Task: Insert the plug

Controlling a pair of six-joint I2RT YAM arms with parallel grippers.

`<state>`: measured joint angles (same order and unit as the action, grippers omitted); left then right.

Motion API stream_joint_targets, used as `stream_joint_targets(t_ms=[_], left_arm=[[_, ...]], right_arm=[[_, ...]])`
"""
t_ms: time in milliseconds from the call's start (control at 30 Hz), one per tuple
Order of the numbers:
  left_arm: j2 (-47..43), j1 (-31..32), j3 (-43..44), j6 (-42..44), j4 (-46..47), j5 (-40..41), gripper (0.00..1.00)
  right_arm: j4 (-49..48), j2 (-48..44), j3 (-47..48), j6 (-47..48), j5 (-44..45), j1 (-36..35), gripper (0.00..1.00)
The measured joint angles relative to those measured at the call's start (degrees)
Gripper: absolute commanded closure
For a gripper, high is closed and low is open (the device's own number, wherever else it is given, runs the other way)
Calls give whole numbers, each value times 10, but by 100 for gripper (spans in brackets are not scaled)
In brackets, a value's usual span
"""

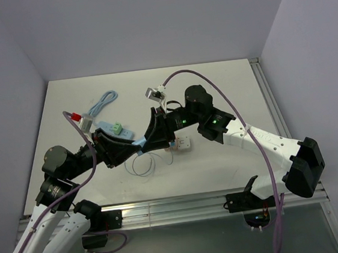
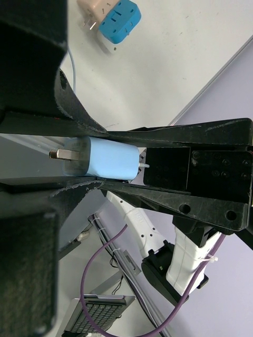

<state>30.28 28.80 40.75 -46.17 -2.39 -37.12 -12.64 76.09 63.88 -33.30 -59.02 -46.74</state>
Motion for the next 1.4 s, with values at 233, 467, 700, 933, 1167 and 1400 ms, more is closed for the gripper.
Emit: stream_joint_targets(t_ms=[233, 467, 700, 933, 1167, 1400], left_arm=[[-1, 0, 0, 0, 0, 1, 100], [-2, -1, 0, 0, 1, 5, 100], [-9, -1, 0, 0, -2, 6, 100], [-9, -1, 0, 0, -6, 6, 100], [-9, -1, 0, 0, -6, 6, 100], [-8, -1, 0, 0, -2, 5, 100]], right_arm=[[0, 0, 0, -1, 5, 0, 53], [-7, 0, 0, -12, 9, 2, 53], [-14, -2, 0, -16, 11, 5, 51], [-22, -8, 0, -19, 13, 17, 55], [-51, -8, -6, -37, 4, 18, 52], [-53, -7, -6, -39, -2, 13, 53]])
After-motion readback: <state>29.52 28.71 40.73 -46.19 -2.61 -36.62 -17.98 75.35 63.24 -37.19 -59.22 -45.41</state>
